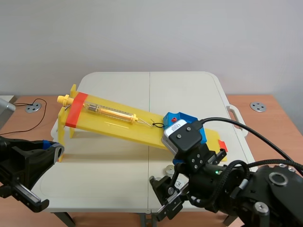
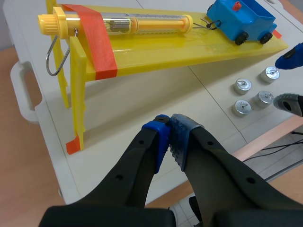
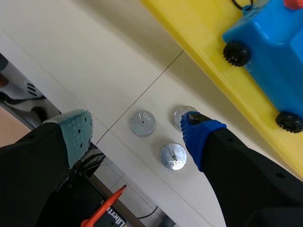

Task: Place the four metal weights on the blue cart on the ramp.

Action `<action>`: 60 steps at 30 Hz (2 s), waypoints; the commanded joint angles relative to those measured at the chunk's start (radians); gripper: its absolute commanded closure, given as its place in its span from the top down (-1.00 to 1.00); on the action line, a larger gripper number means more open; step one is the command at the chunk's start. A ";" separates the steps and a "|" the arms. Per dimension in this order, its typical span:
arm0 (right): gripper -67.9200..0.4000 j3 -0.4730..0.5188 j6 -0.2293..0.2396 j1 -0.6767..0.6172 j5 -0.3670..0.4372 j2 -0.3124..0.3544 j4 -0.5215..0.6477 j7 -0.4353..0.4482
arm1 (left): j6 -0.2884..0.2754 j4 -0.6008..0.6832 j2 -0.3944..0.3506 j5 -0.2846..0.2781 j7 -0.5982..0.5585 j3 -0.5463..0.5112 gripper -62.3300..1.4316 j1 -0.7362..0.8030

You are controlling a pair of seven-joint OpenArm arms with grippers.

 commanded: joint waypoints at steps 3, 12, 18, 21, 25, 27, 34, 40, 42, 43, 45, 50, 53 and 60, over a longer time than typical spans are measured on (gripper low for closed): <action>0.16 -0.017 -0.036 0.073 -0.012 -0.018 0.034 0.094 | -0.043 0.068 0.010 -0.074 -0.106 -0.012 -0.86 -0.008; 0.08 -0.065 -0.077 0.129 -0.061 -0.063 -0.068 0.103 | -0.043 0.068 0.010 -0.074 -0.106 -0.012 -0.86 -0.008; 0.08 -0.080 -0.093 0.147 -0.083 -0.074 -0.109 0.124 | -0.043 0.068 0.010 -0.074 -0.106 -0.012 -0.86 -0.008; 0.08 -0.091 -0.095 0.147 -0.084 -0.074 -0.116 0.130 | -0.043 0.068 0.010 -0.074 -0.106 -0.012 -0.86 -0.008; 0.07 -0.103 -0.105 0.160 -0.087 -0.074 -0.152 0.147 | -0.043 0.068 0.010 -0.074 -0.106 -0.012 -0.86 -0.008; 0.06 -0.104 -0.105 0.177 -0.088 -0.082 -0.185 0.155 | -0.043 0.068 0.010 -0.074 -0.106 -0.012 -0.86 -0.008; 0.00 -0.108 -0.104 0.214 -0.102 -0.110 -0.251 0.182 | -0.043 0.068 0.010 -0.074 -0.106 -0.012 -0.86 -0.008; -0.02 -0.108 -0.104 0.214 -0.106 -0.113 -0.251 0.191 | -0.043 0.068 0.010 -0.074 -0.106 -0.012 -0.86 -0.008; -0.02 -0.108 -0.104 0.214 -0.106 -0.113 -0.251 0.198 | -0.043 0.068 0.010 -0.074 -0.106 -0.012 -0.86 -0.008; -0.02 -0.108 -0.104 0.214 -0.106 -0.113 -0.251 0.202 | -0.043 0.068 0.010 -0.074 -0.106 -0.012 -0.86 -0.008; -0.02 -0.108 -0.103 0.214 -0.106 -0.114 -0.251 0.204 | -0.043 0.068 0.010 -0.074 -0.106 -0.012 -0.86 -0.008; -0.11 -0.122 -0.093 0.214 -0.106 -0.118 -0.251 0.196 | -0.043 0.068 0.010 -0.074 -0.106 -0.012 -0.86 -0.008; -0.22 -0.139 -0.094 0.220 -0.106 -0.118 -0.251 0.194 | -0.043 0.068 0.010 -0.074 -0.106 -0.012 -0.86 -0.008; -0.29 -0.152 -0.113 0.238 -0.106 -0.118 -0.290 0.169 | -0.043 0.068 0.010 -0.074 -0.106 -0.012 -0.86 -0.008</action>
